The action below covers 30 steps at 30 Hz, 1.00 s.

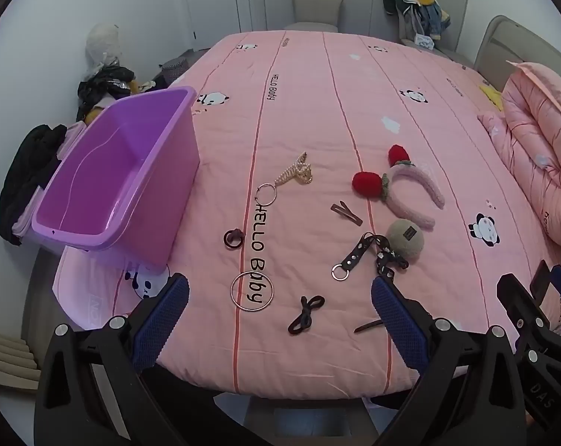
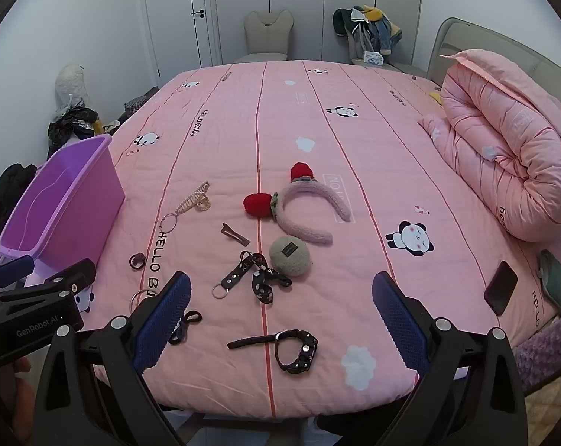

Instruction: Organize jewelry

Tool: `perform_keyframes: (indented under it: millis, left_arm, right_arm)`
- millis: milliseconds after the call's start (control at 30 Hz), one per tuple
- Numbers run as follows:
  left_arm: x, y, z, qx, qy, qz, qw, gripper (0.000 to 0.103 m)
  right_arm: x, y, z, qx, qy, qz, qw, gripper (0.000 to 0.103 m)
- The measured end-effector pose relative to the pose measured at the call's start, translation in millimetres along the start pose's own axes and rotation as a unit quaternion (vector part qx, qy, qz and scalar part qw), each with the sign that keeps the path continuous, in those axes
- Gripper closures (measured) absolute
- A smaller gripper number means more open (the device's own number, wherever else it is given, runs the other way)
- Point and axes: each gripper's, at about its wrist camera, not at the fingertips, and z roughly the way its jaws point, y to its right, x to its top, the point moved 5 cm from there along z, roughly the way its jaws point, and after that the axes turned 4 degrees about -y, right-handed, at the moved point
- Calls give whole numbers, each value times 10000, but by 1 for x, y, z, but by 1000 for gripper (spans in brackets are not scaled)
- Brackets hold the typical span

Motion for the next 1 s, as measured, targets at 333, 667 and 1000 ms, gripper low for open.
perform_keyframes:
  millis: [333, 667, 1000]
  left_arm:
    - [0, 1, 0, -6, 17, 7, 10000, 6]
    - [0, 1, 0, -22, 15, -5, 10000, 6]
    - [0, 1, 0, -27, 24, -5, 10000, 6]
  right_arm:
    - [0, -1, 0, -16, -19, -5, 10000, 9]
    - [-1, -1, 0, -19, -22, -6, 10000, 9]
    - [-1, 0, 0, -16, -21, -5, 10000, 9]
